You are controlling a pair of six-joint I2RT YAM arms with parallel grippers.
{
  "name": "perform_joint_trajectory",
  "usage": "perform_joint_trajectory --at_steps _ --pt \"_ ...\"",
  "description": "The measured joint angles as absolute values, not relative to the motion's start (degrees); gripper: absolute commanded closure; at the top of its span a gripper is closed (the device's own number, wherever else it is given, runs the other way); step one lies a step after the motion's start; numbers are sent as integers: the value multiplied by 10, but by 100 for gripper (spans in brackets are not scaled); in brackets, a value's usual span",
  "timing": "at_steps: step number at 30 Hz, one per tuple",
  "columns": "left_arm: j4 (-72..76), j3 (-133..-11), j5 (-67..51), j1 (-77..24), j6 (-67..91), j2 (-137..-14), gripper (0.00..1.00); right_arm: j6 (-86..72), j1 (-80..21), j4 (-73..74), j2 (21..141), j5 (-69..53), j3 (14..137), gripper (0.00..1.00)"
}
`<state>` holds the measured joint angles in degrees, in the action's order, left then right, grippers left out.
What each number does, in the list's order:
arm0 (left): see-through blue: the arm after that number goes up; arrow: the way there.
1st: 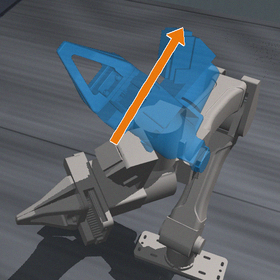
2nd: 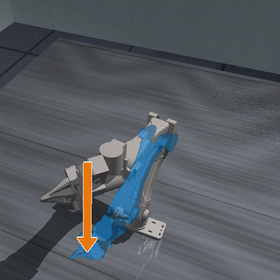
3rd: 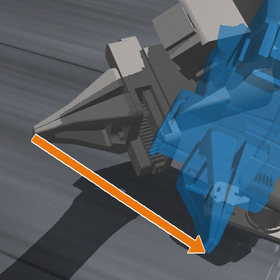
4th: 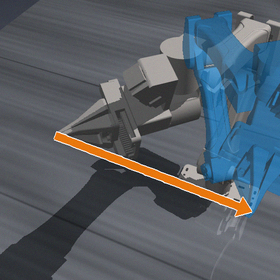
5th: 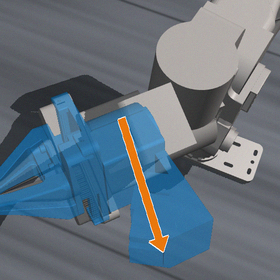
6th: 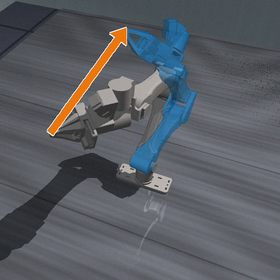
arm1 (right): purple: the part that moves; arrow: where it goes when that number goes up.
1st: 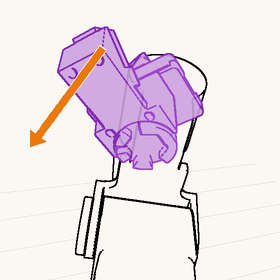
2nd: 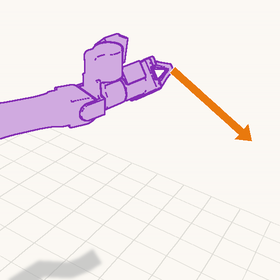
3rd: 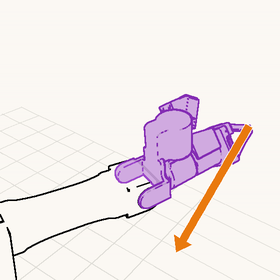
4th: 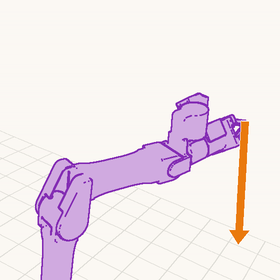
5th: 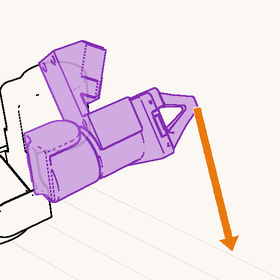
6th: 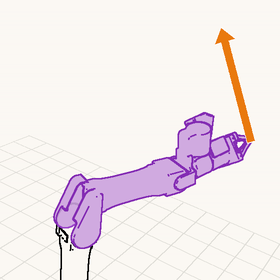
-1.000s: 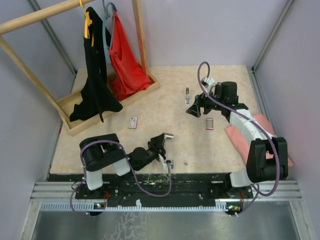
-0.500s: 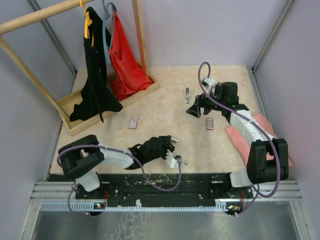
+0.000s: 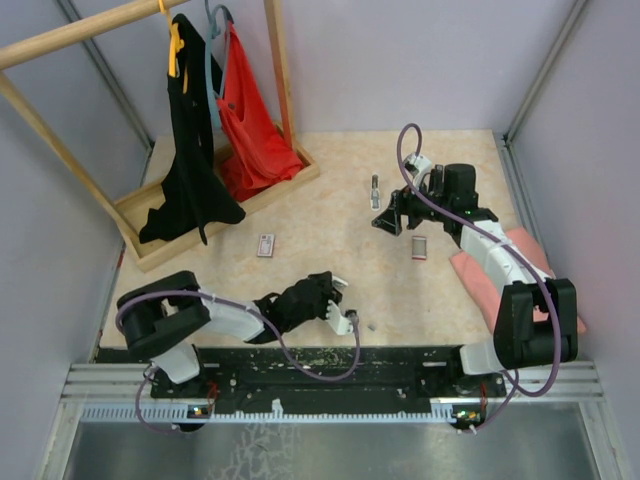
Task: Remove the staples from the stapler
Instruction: Unload the staple at the center of the board.
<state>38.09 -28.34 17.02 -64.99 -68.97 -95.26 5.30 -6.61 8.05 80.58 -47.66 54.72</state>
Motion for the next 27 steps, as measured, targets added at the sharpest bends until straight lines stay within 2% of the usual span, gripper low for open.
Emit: perform_joint_trajectory --at_steps 5,8,12,14,17,22,25,27 --pt "400 -283 156 -648 -644 -901 100 53 -66 80 806 -477 547 24" --pt "506 -269 182 -648 -643 -906 100 53 -66 79 806 -477 547 24" --pt "754 -248 236 -649 -745 -1019 100 53 -66 78 806 -477 547 24" --pt "806 -244 251 -653 -797 -1082 100 52 -66 77 806 -476 547 24" --pt "823 -224 263 -668 -824 -1108 100 51 -66 77 806 -476 547 24" --pt "821 -222 272 -672 -804 -1030 100 49 -66 77 806 -477 547 24" --pt "855 -237 284 -665 -813 -1022 100 49 -66 77 806 -477 547 24" --pt "824 -234 272 -662 -808 -1007 100 49 -66 77 806 -477 546 24"
